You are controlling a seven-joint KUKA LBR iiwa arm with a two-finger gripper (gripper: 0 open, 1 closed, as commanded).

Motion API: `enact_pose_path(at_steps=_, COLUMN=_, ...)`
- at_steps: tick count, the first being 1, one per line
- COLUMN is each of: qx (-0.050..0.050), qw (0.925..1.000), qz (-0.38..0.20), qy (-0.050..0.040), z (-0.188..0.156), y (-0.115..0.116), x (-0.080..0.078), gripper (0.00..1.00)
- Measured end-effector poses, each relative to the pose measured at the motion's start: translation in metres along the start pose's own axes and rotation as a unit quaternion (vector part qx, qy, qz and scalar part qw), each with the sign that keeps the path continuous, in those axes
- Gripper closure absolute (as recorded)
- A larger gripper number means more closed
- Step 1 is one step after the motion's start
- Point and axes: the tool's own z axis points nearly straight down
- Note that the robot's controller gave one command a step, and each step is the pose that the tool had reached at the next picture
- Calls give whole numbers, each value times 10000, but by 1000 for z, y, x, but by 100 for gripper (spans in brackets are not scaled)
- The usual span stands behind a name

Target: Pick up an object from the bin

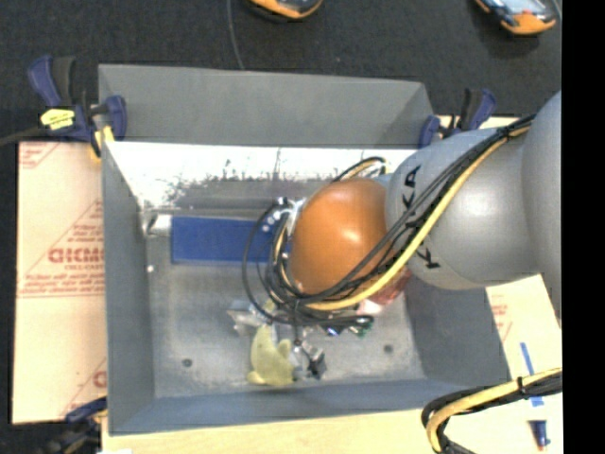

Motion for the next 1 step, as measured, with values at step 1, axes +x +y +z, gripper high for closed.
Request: enact_pose_path(at_steps=1, qx=19, qw=9965, qz=-838, qy=3, z=40, y=-2, x=-3, gripper=0)
